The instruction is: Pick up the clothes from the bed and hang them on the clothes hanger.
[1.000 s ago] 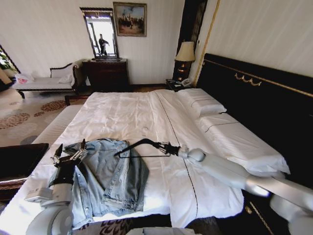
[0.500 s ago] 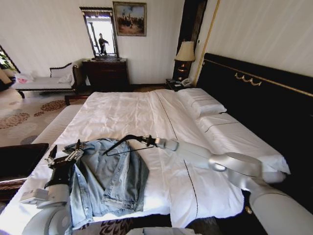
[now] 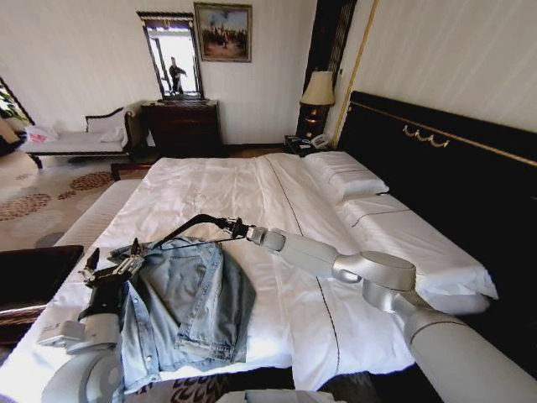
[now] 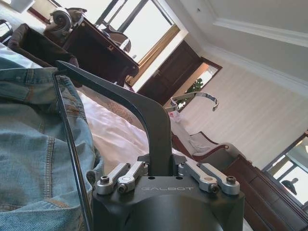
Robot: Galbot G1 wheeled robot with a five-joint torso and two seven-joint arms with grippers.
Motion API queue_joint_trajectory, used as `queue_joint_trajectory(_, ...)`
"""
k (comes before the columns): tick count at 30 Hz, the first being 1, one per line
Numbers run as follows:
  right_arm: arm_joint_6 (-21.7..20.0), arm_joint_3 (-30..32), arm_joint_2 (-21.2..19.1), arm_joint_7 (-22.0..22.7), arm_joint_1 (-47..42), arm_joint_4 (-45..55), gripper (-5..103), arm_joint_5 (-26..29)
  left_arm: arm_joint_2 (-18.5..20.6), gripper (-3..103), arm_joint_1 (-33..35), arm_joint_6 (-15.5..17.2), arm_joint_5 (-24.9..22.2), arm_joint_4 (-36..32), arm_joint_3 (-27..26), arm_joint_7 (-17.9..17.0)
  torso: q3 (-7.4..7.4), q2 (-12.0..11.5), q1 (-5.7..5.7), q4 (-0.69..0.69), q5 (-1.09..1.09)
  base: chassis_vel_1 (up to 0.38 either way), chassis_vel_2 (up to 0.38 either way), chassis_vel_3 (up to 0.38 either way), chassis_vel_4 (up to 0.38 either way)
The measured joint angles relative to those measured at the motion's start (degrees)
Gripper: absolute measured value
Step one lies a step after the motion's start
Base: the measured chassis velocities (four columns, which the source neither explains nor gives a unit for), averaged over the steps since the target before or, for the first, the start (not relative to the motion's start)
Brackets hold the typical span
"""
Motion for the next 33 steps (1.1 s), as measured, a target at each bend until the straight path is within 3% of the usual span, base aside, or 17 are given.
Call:
queue_joint_trajectory(22, 1.1, -0.4, 2.5, -0.4, -1.3, -3.8, 23, -0.2, 0.8, 100, -0.7, -0.4, -0.9, 1.4, -0.4, 0.0, 0.00, 0.0, 0.00, -0.01, 0.01, 0.000, 0.000, 0.000, 0.000)
queue_joint_trajectory(33, 1.4, -0.4, 2.9, -0.4, -1.4, -4.7, 23, -0.1, 0.8, 100, -0.5, -0.5, -1.2, 1.4, -0.7, 0.0, 0.00, 0.0, 0.00, 0.00, 0.02, 0.100, 0.107, -0.118, -0.105)
